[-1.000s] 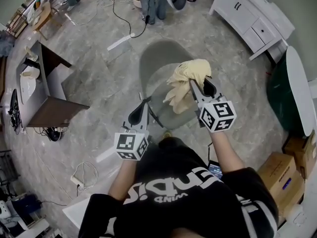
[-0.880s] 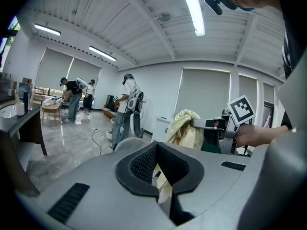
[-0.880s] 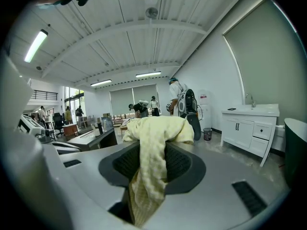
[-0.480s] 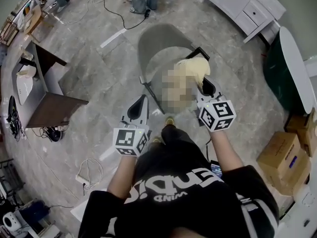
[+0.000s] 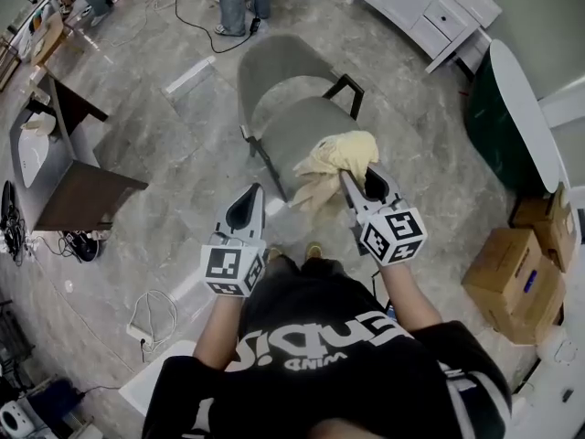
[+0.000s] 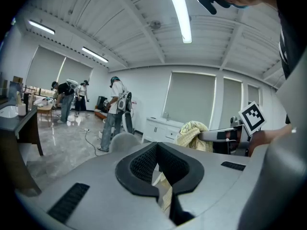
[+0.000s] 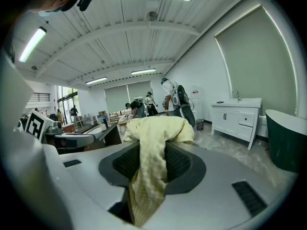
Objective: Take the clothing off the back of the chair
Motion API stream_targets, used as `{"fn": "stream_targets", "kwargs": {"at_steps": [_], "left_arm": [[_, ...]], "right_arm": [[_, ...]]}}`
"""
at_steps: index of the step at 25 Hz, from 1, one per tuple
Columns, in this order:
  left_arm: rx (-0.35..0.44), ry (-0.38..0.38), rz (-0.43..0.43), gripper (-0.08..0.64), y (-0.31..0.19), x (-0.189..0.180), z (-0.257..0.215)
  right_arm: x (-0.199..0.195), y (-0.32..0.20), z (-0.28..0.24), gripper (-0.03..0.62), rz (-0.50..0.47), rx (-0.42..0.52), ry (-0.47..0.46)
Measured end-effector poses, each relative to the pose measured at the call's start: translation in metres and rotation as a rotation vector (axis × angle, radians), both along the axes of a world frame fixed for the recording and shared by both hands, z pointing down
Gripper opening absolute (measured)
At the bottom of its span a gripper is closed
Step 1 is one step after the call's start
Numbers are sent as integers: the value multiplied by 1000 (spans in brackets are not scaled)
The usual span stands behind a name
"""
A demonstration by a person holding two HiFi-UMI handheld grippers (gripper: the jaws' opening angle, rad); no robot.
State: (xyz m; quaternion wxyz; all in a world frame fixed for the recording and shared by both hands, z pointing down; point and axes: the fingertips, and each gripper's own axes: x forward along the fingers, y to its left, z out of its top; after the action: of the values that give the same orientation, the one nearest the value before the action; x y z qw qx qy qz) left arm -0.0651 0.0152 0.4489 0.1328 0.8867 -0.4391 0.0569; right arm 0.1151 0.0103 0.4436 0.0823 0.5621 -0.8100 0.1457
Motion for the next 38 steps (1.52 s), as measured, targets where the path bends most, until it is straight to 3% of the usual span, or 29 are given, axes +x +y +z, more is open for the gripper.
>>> {"fn": "stream_targets", "kwargs": {"at_steps": [7,14,23,38], "left_arm": [[-6,31,-31,14,30,16,1],[9,10,-35,12,52,22,-1],[-6,-6,-41,12,64,16,2],[-18,-5,-7,14,73,31,7]], "right_arm": [[3,41,6,138,-36,6,-19],[6,72,32,138,-57,-2,-51],[-5,79,26,138,-62,41,-57],[16,91,30,138,-28,26,-37]]}}
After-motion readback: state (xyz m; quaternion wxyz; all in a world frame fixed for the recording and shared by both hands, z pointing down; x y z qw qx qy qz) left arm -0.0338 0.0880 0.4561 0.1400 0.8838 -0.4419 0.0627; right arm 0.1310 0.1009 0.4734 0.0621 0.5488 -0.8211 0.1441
